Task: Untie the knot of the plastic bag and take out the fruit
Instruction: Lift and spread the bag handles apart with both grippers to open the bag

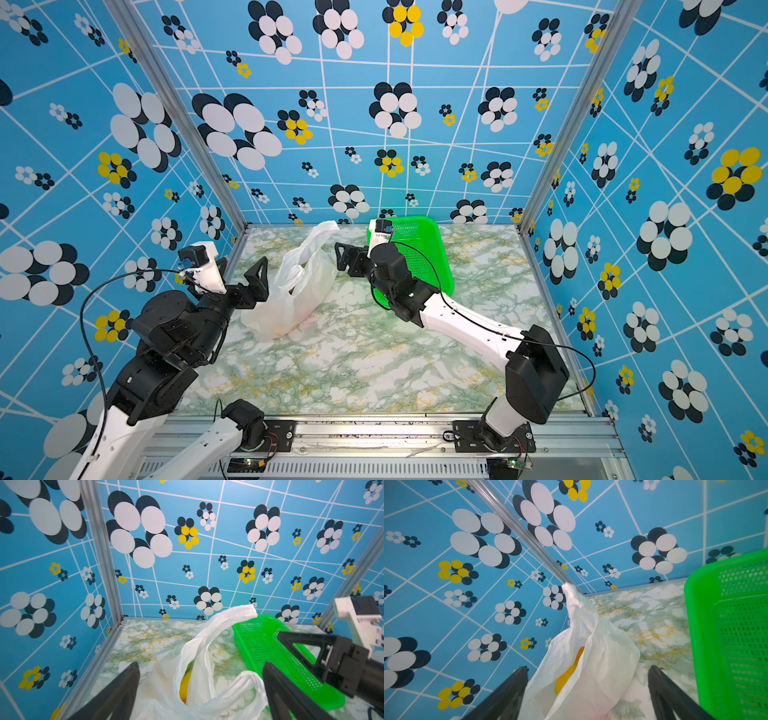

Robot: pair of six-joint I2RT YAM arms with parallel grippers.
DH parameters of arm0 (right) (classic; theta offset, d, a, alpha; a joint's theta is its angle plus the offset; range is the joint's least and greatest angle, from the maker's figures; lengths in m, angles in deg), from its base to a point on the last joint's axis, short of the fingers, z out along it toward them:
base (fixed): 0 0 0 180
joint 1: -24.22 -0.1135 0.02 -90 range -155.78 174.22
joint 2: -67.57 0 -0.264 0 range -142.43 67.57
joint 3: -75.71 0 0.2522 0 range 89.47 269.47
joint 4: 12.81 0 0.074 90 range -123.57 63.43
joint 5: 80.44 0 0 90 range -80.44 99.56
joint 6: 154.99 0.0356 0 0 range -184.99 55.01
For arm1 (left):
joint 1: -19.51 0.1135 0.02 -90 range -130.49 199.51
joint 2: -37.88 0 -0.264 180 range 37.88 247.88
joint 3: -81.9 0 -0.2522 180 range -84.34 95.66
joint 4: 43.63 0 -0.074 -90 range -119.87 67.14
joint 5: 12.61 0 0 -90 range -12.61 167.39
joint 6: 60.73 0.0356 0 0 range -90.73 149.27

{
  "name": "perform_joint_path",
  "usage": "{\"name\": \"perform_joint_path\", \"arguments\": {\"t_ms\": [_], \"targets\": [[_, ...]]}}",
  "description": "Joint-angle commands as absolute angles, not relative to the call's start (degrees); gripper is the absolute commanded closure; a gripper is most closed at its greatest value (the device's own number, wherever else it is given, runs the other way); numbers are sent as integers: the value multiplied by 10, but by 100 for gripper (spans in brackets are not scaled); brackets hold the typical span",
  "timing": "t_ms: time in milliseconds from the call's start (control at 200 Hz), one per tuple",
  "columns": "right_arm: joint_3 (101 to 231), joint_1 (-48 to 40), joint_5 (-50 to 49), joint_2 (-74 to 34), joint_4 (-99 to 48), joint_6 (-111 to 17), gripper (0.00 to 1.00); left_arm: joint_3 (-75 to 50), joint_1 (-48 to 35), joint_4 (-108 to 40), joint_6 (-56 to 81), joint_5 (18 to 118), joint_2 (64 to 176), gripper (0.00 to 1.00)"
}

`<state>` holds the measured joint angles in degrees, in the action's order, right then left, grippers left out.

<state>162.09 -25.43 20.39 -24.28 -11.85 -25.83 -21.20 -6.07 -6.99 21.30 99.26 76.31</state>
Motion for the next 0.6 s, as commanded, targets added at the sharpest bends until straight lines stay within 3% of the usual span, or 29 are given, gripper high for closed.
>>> {"name": "perform_joint_path", "arguments": {"t_ms": [0,415,530,600], "targets": [[1625,-274,169,-290,-75,-206,8,-209,-63,-50,237,1057,772,4],[1878,-270,114,-525,-169,-170,15,-278,-40,-64,201,1047,775,4],[1931,-264,93,-575,-186,-156,29,-298,-11,-75,174,1034,766,4],[1935,-264,87,-595,-184,-152,43,-312,13,-81,163,1016,759,4]]}}
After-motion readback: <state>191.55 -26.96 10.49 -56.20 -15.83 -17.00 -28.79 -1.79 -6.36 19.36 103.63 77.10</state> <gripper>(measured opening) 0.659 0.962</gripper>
